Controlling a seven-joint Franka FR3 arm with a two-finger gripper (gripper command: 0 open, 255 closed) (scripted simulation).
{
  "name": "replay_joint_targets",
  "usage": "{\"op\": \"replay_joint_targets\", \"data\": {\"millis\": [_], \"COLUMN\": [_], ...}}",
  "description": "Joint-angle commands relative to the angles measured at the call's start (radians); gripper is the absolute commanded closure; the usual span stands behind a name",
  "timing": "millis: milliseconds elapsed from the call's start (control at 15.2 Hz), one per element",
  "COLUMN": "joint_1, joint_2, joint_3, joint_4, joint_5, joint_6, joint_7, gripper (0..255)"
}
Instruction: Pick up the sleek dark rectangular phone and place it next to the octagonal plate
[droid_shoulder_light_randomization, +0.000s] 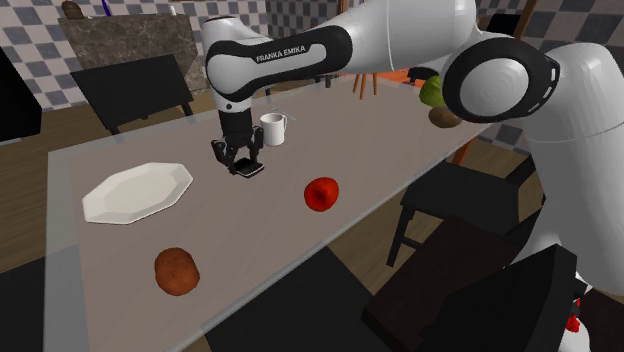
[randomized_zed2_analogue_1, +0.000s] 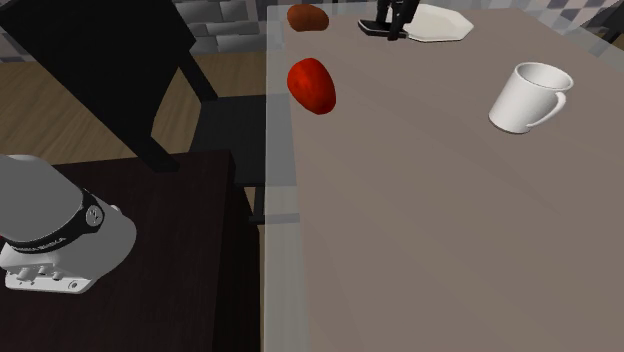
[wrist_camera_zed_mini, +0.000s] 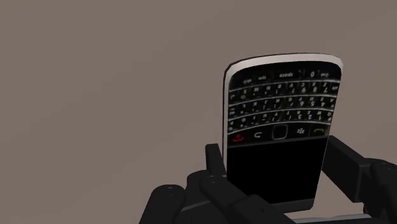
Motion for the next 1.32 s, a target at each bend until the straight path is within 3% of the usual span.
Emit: {"op": "replay_joint_targets", "data": {"millis": [0,924,1254], "joint_1": [0.034,0.03,0.03], "joint_2": [0.091,0.117,0.117], "joint_3": [0.003,0.0,0.0], "joint_4": [0.146,0.001,0.001], "joint_5": [-0.01,-0.011,-0.011], "joint_6": [-0.055,0.116,0.116], "joint_7": [0.033,0.028,0.028], "gripper": [255,255,255]}}
